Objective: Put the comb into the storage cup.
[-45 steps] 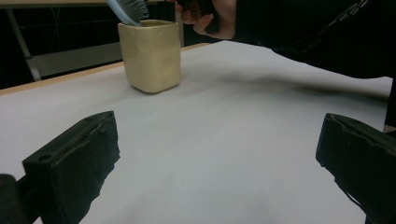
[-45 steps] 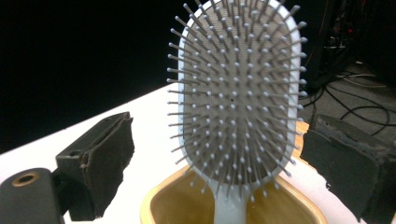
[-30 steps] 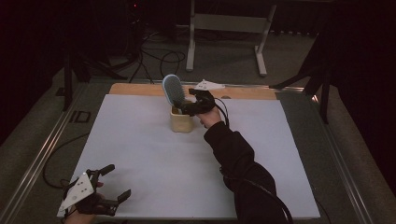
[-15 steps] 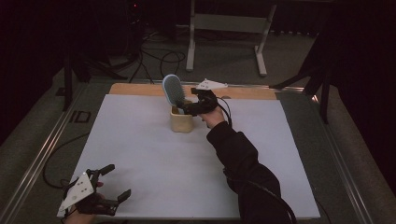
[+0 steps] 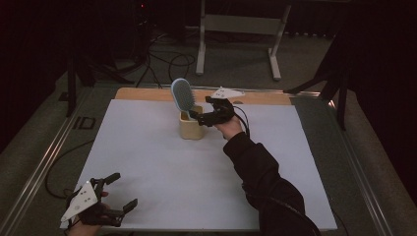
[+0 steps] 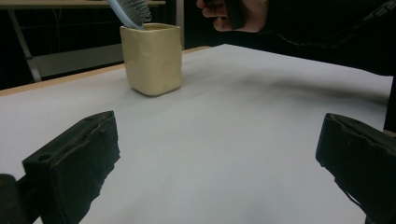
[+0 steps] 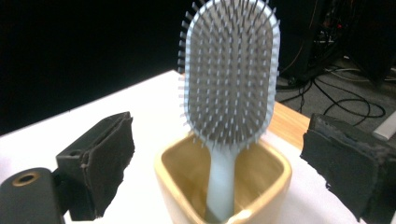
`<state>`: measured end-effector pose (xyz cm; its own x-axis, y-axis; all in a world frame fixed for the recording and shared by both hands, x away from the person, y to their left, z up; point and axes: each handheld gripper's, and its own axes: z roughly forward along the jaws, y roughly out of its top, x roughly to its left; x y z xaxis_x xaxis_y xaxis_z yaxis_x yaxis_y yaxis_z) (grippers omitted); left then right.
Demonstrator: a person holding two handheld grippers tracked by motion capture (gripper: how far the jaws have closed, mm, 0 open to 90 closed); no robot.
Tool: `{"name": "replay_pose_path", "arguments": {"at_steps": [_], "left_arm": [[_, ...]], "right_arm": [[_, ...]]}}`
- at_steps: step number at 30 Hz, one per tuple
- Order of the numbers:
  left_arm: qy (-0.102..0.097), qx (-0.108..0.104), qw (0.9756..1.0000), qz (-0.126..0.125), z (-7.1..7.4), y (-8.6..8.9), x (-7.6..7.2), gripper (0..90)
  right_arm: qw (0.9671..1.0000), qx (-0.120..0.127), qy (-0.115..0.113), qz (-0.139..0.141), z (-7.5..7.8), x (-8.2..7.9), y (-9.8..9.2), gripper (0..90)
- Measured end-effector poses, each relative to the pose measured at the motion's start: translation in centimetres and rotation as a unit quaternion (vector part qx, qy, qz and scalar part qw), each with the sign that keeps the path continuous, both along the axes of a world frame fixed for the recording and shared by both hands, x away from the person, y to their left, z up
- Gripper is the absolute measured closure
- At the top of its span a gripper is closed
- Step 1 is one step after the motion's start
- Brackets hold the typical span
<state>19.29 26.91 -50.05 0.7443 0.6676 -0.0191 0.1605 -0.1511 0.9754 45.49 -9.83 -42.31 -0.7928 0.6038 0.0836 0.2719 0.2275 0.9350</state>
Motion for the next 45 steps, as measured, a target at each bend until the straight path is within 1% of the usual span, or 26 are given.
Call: {"name": "replay_pose_path", "arguments": {"at_steps": [1, 3, 4, 7, 11, 13, 16, 19, 23, 25, 30, 33, 40, 42, 43, 45], "left_arm": [[0.000, 0.000, 1.0000, 0.000, 0.0, 0.0, 0.0, 0.0], [0.001, 0.001, 1.0000, -0.001, 0.0, -0.1, 0.0, 0.0], [0.001, 0.001, 1.0000, -0.002, 0.0, 0.0, 0.0, 0.0], [0.001, 0.002, 1.0000, -0.001, 0.0, 0.0, 0.0, 0.0], [-0.001, 0.003, 1.0000, -0.001, 0.0, -0.1, 0.0, 0.0], [-0.001, 0.004, 1.0000, -0.001, 0.0, -0.1, 0.0, 0.0], [-0.001, 0.004, 1.0000, -0.002, 0.0, -0.2, 0.0, 0.0], [-0.001, 0.004, 1.0000, -0.002, 0.0, -0.2, 0.0, 0.0], [-0.001, 0.006, 1.0000, -0.004, 0.0, -0.2, 0.1, 0.0], [-0.003, 0.010, 0.9999, -0.004, 0.0, -0.3, 0.0, 0.0], [-0.002, 0.009, 0.9999, -0.006, 0.0, -0.4, 0.0, 0.0], [-0.002, 0.008, 1.0000, -0.005, 0.0, -0.3, 0.1, 0.0], [-0.003, 0.010, 0.9999, -0.008, 0.1, -0.6, 0.0, 0.0], [-0.005, 0.011, 0.9999, -0.008, 0.1, -0.6, 0.0, 0.0], [-0.005, 0.010, 0.9999, -0.008, 0.1, -0.6, 0.0, 0.0], [-0.004, 0.010, 0.9999, -0.007, 0.1, -0.5, 0.0, 0.0]], "right_arm": [[1.0000, -0.004, -0.001, 0.002, -0.1, -0.1, -0.1, 8.5], [1.0000, -0.001, 0.002, 0.001, -0.3, -0.4, -0.4, 8.5], [1.0000, -0.005, 0.001, 0.002, -0.4, -0.5, -0.6, 8.5], [1.0000, 0.001, 0.004, 0.002, -0.7, -0.9, -1.1, 8.5], [0.9999, 0.004, 0.010, 0.002, -1.0, -1.2, -1.6, 8.5], [0.9999, 0.007, 0.012, 0.004, -1.4, -1.8, -2.1, 8.5], [0.9999, 0.001, 0.012, 0.005, -1.7, -2.2, -2.5, 8.5], [0.9998, 0.007, 0.017, 0.005, -1.9, -2.6, -3.0, 8.5], [0.9999, 0.001, 0.012, 0.007, -2.0, -3.3, -3.6, 8.5], [0.9999, -0.002, 0.013, 0.008, -2.1, -3.6, -4.0, 8.5], [0.9998, -0.003, 0.018, 0.005, -2.4, -4.2, -5.0, 8.5], [0.9998, -0.018, 0.001, -0.005, -2.5, -4.7, -5.6, 8.5], [0.9998, -0.013, 0.015, -0.006, -3.4, -5.7, -7.1, 8.5], [0.9997, -0.018, 0.014, -0.004, -3.8, -6.1, -7.5, 8.5], [0.9997, -0.019, 0.017, -0.004, -4.0, -6.2, -7.7, 8.5], [0.9996, -0.017, 0.022, -0.005, -4.3, -6.6, -8.2, 8.5]]}}
